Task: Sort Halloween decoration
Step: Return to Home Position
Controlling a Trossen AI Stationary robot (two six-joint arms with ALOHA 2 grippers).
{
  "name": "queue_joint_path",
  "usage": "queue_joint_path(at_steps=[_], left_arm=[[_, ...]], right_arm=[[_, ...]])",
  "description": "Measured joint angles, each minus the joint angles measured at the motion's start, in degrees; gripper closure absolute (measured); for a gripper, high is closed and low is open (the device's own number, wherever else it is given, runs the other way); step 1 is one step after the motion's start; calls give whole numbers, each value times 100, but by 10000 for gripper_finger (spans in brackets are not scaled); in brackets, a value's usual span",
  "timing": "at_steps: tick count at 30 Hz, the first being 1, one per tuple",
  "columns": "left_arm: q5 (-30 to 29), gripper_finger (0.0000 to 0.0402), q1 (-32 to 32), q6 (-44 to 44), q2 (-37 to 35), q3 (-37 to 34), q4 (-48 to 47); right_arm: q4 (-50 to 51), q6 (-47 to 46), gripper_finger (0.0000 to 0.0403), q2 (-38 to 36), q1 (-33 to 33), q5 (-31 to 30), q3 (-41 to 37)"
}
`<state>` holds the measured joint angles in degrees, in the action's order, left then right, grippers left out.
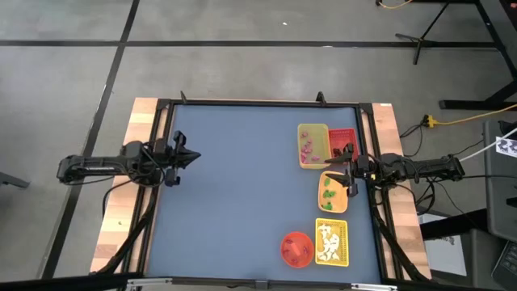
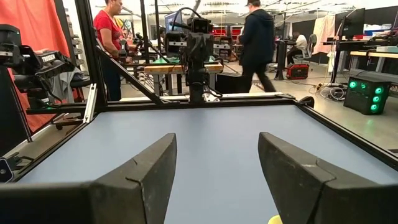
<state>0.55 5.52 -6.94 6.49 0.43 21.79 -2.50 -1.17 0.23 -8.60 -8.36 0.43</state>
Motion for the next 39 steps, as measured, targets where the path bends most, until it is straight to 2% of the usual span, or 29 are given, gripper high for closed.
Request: queue_joint_path(at_steps=[8, 32, 36, 39], left_arm=[[-1, 399, 2, 0, -644, 0, 6], [13, 399, -35, 13, -637, 0, 113], [-37, 399, -35, 398, -637, 0, -280], [-39, 399, -35, 378, -635, 0, -847]], right_arm=[[0, -1, 178, 0, 0, 4, 0], [0, -2, 178, 0, 0, 13, 0], [0, -2, 178, 0, 0, 9, 0], [-1, -1, 178, 0, 0, -7, 0]])
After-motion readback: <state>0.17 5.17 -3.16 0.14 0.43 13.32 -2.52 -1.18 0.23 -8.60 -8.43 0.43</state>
